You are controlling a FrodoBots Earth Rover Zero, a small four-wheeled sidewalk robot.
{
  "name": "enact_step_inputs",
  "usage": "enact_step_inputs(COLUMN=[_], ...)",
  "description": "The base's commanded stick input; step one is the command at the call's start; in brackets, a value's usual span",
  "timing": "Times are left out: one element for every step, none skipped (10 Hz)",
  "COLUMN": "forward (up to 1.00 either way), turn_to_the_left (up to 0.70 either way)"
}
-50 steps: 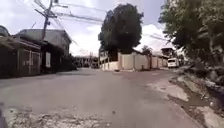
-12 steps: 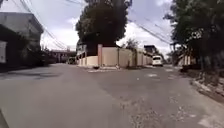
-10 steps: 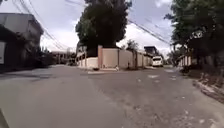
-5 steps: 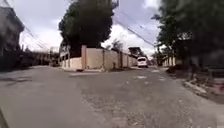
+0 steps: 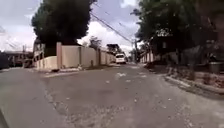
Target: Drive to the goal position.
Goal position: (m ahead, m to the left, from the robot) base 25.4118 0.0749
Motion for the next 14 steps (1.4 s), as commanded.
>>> enact_step_inputs(forward=[0.7,0.7,0.7,0.7,0.7,0.7,0.7,0.7,0.7,0.7,0.7,0.7,0.7,0.7], turn_to_the_left=[0.01,0.01,0.01,0.01,0.01,0.01,0.01,0.01,0.01,0.01,0.01,0.01,0.01,0.01])
